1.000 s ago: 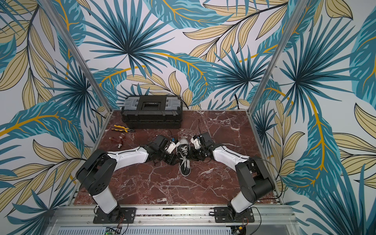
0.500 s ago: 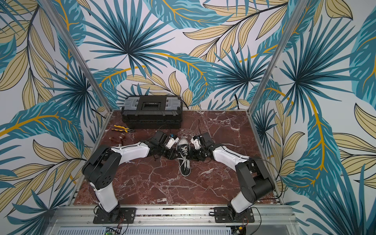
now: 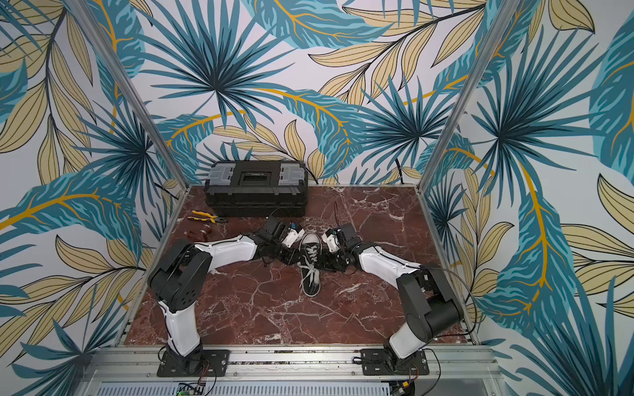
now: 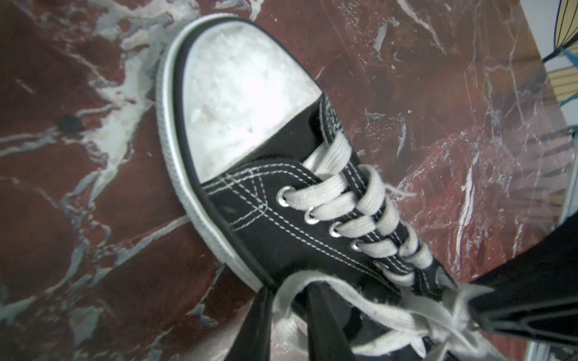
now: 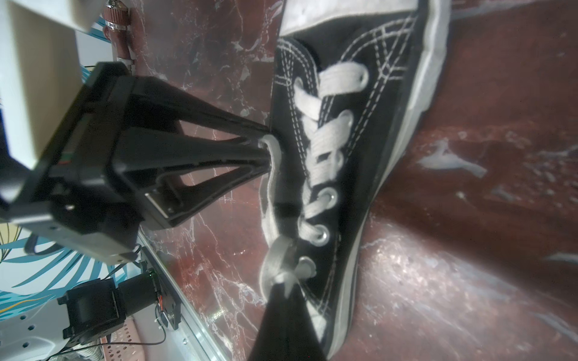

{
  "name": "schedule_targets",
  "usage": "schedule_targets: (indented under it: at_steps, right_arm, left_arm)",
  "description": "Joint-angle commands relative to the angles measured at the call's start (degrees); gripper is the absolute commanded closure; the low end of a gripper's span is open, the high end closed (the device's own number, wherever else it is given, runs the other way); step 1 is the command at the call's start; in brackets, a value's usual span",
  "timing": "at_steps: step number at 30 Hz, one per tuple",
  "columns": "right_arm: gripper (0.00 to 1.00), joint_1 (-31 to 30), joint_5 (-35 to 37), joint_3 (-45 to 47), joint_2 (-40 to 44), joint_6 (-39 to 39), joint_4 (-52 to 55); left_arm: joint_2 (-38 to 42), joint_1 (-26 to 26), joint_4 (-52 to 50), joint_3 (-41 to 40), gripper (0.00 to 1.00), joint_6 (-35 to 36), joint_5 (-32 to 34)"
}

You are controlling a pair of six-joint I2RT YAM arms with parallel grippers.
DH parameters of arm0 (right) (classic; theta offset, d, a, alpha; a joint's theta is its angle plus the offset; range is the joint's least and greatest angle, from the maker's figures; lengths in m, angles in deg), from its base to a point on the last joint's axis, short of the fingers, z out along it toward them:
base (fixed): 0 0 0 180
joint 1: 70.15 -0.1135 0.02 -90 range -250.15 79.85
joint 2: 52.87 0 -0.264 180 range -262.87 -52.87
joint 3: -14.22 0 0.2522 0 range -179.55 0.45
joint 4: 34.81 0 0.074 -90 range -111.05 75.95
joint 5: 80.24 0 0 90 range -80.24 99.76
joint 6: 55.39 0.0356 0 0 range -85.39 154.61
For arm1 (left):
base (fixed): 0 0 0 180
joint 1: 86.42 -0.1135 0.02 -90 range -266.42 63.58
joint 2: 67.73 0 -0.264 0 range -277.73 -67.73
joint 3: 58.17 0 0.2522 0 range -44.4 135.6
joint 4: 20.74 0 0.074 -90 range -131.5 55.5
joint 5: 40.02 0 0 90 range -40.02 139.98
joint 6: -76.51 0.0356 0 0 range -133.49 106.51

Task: Tie the shoes
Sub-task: Tie the shoelace on the shoe.

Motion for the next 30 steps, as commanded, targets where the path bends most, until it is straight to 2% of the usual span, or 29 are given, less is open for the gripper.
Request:
schedule_targets:
  at_steps: [1,8,21,30]
  right_arm:
    - [0.99,0.2,1.3,1.3,1.3,-1.1,1.3]
    - [0.99,0.3,2.8,0.9,3.3,-1.6,3.3]
    - [1.00,0.2,9.0,-0.3,4.9,-2.2,8.1]
    - [1.00,-0.1,16.0,-1.4,6.5,-2.9,11.7]
  left_arm:
    - [0.4,-0.1,-0.6,1.5,0.87,0.7,0.2]
    - [4.2,-0.1,-0.7,-1.0,1.00,0.2,2.1]
    - [7.3,-0.1,-1.9,-5.0,1.00,-1.4,3.3]
    - [8.3,-0.1,-4.8,-5.7,1.00,-2.0,5.7]
